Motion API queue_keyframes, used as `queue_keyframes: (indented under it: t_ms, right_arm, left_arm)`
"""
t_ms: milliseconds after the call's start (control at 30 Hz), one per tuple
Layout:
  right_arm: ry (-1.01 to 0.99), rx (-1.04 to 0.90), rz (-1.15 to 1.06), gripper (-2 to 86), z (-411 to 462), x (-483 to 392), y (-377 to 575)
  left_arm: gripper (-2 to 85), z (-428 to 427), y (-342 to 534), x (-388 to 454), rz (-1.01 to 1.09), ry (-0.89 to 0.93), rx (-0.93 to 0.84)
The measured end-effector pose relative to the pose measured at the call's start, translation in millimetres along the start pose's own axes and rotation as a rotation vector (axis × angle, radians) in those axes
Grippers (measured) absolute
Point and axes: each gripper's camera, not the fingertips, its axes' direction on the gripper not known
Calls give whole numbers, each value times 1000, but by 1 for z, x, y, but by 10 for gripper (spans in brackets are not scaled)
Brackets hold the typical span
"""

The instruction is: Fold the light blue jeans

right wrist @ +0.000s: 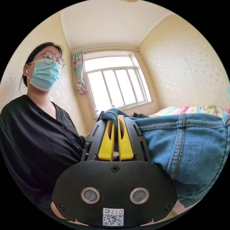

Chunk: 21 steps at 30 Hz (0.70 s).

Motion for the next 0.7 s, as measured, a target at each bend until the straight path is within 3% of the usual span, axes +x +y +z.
queue_keyframes:
  t_ms: [67, 100, 200, 267, 367, 567, 700]
  right_arm:
    - [-29, -216, 122, 41, 60, 20, 36]
    - [-22, -394, 218, 40, 104, 34, 67]
    - [26, -812, 330, 40, 196, 45, 144]
    - [62, -920, 284, 39, 228, 31, 172]
    - [132, -966, 175, 38, 245, 15, 184]
    - [-27, -868, 161, 31, 215, 29, 190]
    - [-96, -794, 120, 17, 163, 27, 206]
  left_arm:
    - [100, 20, 7, -9, -34, -161, -87]
    - [105, 28, 9, -11, -18, -133, -94]
    - [101, 46, 1, -14, 5, 132, -30]
    - [101, 73, -10, -8, 35, 295, -60]
    - [119, 149, -26, 19, 103, 375, -259]
    - [143, 294, -29, 77, 263, 421, -598]
    - [145, 348, -21, 93, 372, 283, -747]
